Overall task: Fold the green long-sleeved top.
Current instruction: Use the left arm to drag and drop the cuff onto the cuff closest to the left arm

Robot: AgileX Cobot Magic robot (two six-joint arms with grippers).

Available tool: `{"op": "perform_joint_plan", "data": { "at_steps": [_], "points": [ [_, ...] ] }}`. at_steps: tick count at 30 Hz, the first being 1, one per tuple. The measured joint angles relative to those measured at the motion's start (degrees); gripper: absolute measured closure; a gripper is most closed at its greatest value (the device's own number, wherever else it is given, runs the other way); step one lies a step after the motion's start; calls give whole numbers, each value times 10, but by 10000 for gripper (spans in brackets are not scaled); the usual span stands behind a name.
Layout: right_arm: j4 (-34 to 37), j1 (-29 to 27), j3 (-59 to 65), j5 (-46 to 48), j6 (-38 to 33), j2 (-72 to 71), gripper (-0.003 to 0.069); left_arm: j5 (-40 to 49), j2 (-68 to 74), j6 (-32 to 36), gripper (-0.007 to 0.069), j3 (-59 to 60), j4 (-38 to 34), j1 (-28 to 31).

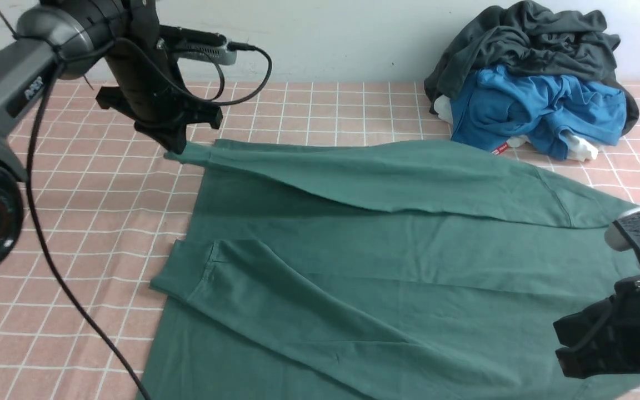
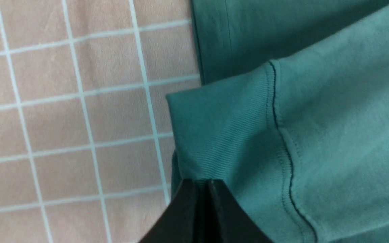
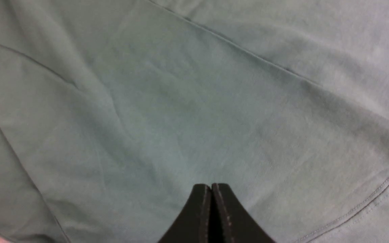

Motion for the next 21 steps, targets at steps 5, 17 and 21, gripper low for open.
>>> {"op": "perform_joint_plan", "data": {
  "at_steps": [5, 17, 21],
  "points": [
    [-7, 0, 0, 0, 0, 0, 673, 2, -84, 2, 618, 159, -3, -2],
    [-8, 0, -1, 1, 0, -3, 673, -65, -203, 5, 579, 432, 15, -28],
    [-8, 0, -1, 7, 0, -3, 673, -69, -217, 18, 465, 455, 16, -30]
  ]
}}
